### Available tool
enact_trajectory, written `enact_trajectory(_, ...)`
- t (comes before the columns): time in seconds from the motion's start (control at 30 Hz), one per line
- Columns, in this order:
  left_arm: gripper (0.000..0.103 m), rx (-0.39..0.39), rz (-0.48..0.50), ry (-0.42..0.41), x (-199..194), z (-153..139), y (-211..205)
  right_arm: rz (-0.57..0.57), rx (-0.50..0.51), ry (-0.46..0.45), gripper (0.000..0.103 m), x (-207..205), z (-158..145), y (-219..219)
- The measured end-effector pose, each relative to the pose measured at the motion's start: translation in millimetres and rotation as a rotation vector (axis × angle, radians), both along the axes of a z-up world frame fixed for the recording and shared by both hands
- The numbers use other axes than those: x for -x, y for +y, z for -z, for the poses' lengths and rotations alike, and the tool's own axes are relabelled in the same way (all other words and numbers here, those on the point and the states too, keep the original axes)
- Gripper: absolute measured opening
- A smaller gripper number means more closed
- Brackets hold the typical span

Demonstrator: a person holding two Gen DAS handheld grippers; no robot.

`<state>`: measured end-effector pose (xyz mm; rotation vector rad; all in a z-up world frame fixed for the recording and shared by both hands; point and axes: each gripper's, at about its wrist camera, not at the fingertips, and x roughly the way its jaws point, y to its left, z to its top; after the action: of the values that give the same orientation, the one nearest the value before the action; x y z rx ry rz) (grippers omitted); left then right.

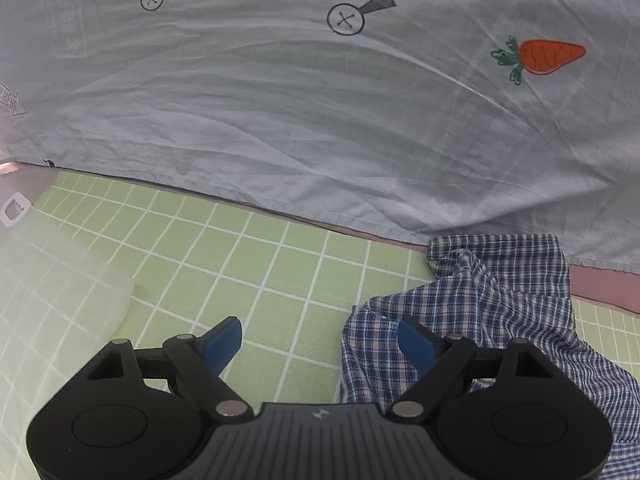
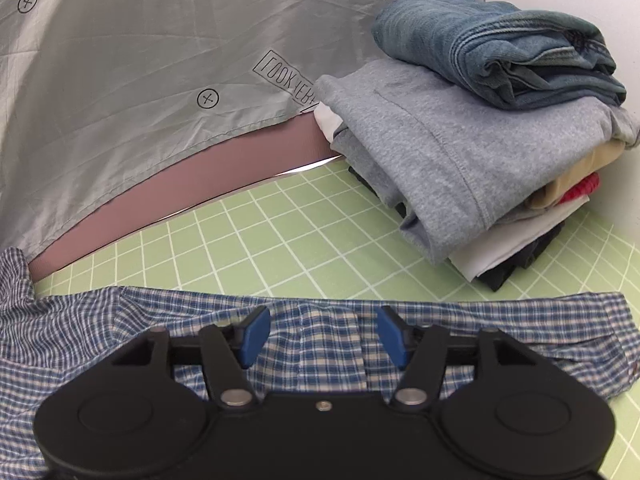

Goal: Fold clothes

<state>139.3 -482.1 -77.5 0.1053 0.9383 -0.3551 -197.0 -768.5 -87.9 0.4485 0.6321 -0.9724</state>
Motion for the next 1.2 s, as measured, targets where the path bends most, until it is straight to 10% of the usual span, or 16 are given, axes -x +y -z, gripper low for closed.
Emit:
enact_trajectory(0.47,0.095,-0.087,0.024,0.074,64,12,42,0.016,-0.202,-0.049,0.074,10,31,-4)
enact_trajectory(0.53,0.095,-0.086,0.031,0.073,68,8,44,0.011,-0.214,-0.068,0.068,11,32,-5)
enact_trajectory(0.7,0.095,-0.082,0.050,0.072,80,1,48,-0.042,-0.173,-0.099,0.016,15,24,-1)
enact_trajectory(1.2,0.095,-0.034,0.089,-0.014,166,-77,108,-0.357,0.148,-0.031,0.013,43,-62,121)
